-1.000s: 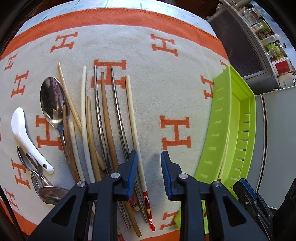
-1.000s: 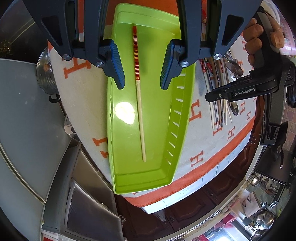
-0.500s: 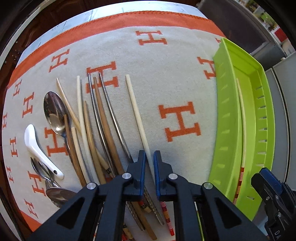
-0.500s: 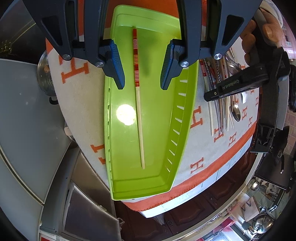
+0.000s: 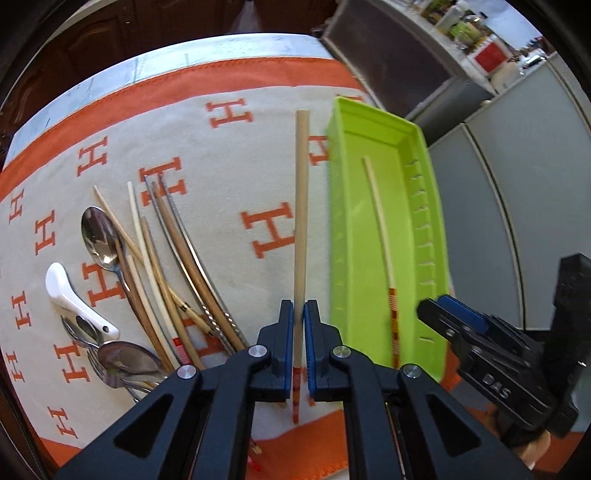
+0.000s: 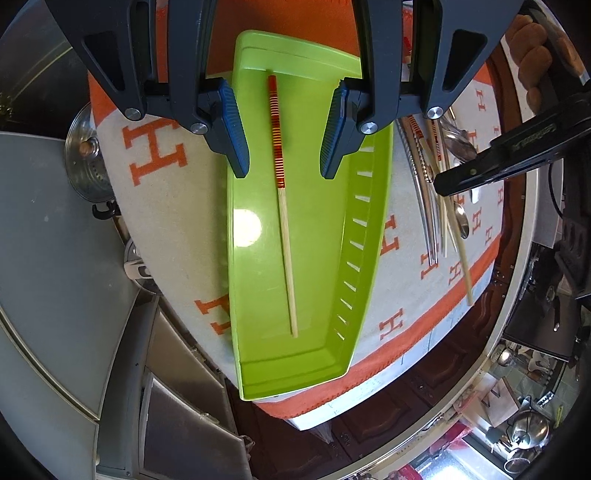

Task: Organize utensils
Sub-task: 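Carry the chopstick with the left gripper into the green tray and release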

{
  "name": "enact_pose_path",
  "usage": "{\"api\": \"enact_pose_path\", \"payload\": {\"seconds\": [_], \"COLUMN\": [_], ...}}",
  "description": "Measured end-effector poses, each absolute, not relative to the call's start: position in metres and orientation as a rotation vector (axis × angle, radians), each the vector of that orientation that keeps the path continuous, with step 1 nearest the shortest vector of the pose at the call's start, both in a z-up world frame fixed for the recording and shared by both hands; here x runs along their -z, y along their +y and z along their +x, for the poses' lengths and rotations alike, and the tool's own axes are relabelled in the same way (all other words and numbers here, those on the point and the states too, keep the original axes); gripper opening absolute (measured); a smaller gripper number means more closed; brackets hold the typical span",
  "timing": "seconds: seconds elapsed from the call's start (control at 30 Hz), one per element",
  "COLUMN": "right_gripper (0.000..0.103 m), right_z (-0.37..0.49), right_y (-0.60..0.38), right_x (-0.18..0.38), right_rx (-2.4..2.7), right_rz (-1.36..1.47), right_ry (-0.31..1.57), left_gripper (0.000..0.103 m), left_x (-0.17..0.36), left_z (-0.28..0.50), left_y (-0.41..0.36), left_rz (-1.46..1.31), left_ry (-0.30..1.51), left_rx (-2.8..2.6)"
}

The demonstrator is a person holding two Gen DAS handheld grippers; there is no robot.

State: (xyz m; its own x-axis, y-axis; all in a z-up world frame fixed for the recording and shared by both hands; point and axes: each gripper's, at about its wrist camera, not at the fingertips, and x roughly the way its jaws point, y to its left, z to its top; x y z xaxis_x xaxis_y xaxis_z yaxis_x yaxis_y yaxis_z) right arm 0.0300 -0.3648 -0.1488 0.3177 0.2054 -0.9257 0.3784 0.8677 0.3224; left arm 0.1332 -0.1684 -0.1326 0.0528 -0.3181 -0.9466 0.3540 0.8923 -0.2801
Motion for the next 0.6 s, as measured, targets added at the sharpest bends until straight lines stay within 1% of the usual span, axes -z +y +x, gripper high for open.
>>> {"api": "enact_pose_path", "payload": {"seconds": [0.3, 0.6], "right_gripper": [0.041, 0.041], "right_z": [0.019, 0.01], "right_y": [-0.369, -0.379], "right_x": [0.135, 0.123], "right_rx": [0.132, 0.151], "right_rz": [0.54, 0.563], "right_ry": [1.224, 1.176], "left_gripper": [0.005, 0.004], "left_x": [0.106, 0.126], "left_z": [0.121, 0.15], "left_y": [-0.18, -0.211], "left_rz": [-0.007, -0.06], "left_ry": [1.416, 1.485], "left_rx": [0.661, 0.694]}}
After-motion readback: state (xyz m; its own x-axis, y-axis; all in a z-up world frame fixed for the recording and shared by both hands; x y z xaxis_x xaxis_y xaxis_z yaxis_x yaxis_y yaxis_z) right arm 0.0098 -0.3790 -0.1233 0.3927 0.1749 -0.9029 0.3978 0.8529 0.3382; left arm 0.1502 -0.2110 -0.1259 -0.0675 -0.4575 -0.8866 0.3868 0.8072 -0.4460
